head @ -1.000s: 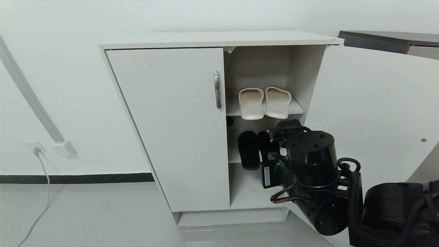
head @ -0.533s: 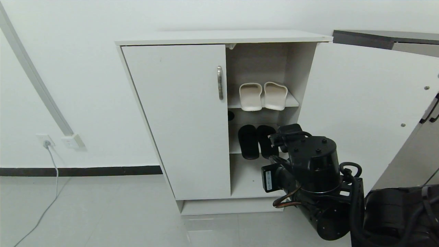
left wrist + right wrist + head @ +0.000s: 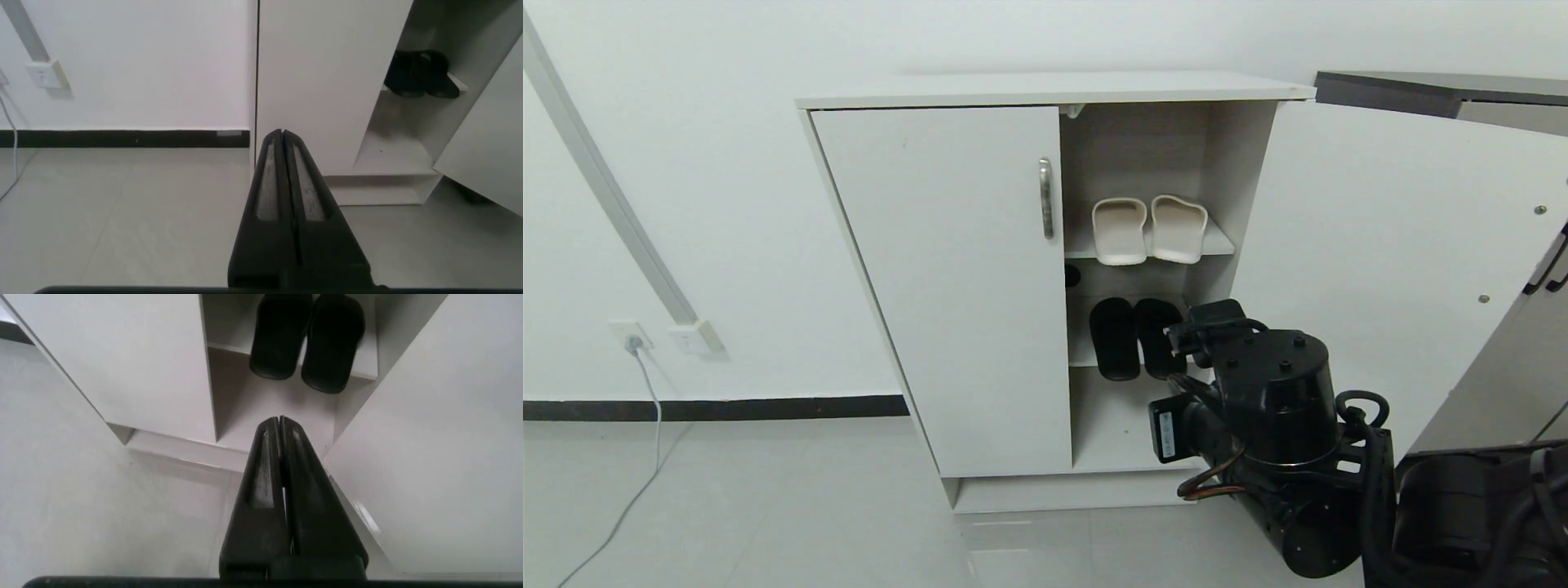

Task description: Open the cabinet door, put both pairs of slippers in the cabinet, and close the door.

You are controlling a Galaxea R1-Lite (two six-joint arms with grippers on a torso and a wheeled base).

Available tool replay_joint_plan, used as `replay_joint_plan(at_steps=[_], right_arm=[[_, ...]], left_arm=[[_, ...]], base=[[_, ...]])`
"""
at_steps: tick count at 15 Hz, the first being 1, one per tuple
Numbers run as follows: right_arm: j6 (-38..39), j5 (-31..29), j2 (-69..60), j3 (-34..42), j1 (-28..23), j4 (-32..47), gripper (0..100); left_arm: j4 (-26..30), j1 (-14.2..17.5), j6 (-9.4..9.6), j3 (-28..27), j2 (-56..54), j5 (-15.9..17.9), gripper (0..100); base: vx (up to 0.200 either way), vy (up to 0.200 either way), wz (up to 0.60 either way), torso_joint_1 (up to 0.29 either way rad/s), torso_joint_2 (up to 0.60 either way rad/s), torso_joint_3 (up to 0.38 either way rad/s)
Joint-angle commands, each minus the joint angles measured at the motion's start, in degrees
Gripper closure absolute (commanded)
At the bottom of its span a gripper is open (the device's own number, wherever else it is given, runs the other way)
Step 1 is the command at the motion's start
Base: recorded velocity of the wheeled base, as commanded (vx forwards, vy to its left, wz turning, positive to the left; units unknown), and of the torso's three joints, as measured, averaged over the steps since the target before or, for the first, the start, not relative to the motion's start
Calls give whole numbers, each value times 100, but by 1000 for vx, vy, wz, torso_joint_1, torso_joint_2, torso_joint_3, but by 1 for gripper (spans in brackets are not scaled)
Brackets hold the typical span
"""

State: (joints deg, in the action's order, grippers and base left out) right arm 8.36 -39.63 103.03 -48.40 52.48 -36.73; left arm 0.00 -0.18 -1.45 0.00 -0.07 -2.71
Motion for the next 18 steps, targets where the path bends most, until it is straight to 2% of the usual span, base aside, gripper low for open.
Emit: replay_joint_plan(at_steps=[1, 8, 11, 18], right_arm=[[-1, -1, 15, 6, 8, -1, 100], [-28, -1, 24, 6, 8, 8, 100], [-28, -1, 15, 6, 8, 8, 100], [-28, -1, -3, 14, 8, 8, 100]], left_arm=[[0, 1, -4, 0, 7, -2, 100], [0, 1, -4, 0, 7, -2, 100], [0, 1, -4, 0, 7, -2, 100], [0, 1, -4, 0, 7, -2, 100]], base=[[0, 0, 0, 0, 0, 0], [0, 0, 0, 0, -13, -14], [0, 0, 0, 12, -173, -308], [0, 0, 0, 76, -494, -359]])
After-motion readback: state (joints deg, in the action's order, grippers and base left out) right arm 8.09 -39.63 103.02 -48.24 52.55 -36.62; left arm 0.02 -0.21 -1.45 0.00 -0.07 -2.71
